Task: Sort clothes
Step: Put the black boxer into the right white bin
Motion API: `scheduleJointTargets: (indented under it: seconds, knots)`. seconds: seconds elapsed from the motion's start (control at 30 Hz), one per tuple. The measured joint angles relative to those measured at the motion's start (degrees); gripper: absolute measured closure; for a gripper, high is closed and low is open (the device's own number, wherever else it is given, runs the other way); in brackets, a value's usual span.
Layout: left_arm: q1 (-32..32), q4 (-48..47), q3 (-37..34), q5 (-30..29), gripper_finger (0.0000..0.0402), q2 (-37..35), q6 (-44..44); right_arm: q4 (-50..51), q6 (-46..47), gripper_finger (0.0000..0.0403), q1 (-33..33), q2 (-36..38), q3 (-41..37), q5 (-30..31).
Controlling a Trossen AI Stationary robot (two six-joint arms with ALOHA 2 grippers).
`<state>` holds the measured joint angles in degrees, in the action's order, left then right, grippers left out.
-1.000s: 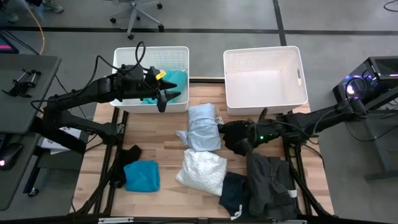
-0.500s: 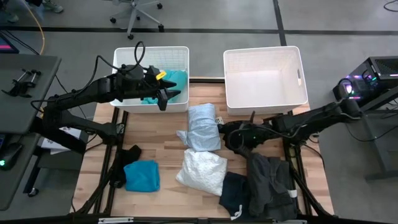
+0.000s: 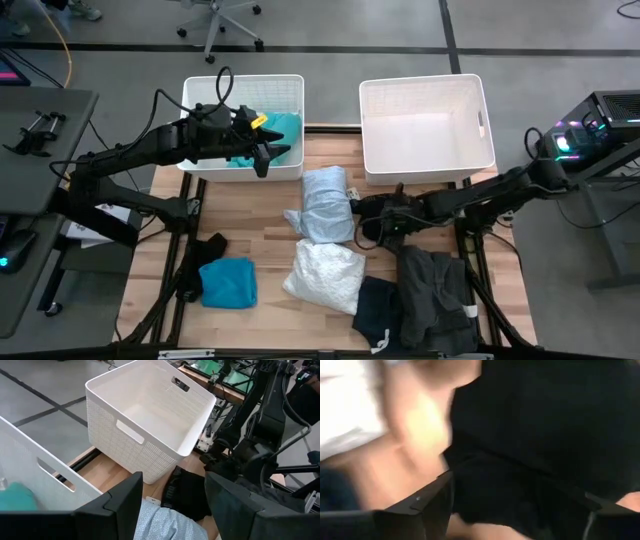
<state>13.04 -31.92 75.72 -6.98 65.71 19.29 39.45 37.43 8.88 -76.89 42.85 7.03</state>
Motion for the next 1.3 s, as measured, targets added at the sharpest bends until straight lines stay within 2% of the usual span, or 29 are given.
scheduleJointTargets:
  seconds: [0.13,0.27,0.37,0.5,0.63,0.67,0.87,1.0,1.17,1.3]
  knots:
    - [0.0,-0.02,0.0,0.0,0.02,0.0,0.06,0.18,2.71,0.0146,-0.61,-3.25,0.0,7.76]
    - [0.0,0.0,0.0,0.0,0.02,0.0,0.06,-1.06,4.59,0.0159,-2.36,-8.86,0.0,8.05]
    - [0.0,0.0,0.0,0.02,0.02,0.0,0.08,-3.06,4.78,0.0186,-2.64,-12.99,0.32,6.89]
    - [-0.01,-0.01,0.0,0.56,0.02,0.0,0.15,-4.49,7.56,0.0263,-2.26,-16.21,0.51,4.39]
    - [-0.53,-0.08,0.0,0.72,0.02,0.0,0.13,-4.97,9.75,0.0366,-0.2,-15.25,0.27,3.25]
    - [-0.72,-0.06,0.0,0.74,0.02,0.0,0.13,-5.04,10.24,0.038,0.51,-14.26,0.14,1.82]
    - [-2.0,0.1,0.0,0.74,0.02,0.0,0.12,-2.37,13.82,0.0375,4.52,-6.3,3.56,-3.31]
    - [-3.08,0.49,0.0,0.76,0.02,0.0,0.11,0.41,14.81,0.0394,7.0,-1.55,8.21,-4.67]
    - [-4.21,2.62,0.0,0.83,0.02,0.0,-0.48,3.83,11.19,0.0394,8.4,2.18,17.55,-2.49]
    - [-4.55,4.81,0.0,0.83,0.02,0.0,-1.86,7.88,6.45,0.0398,8.3,3.06,25.99,3.77]
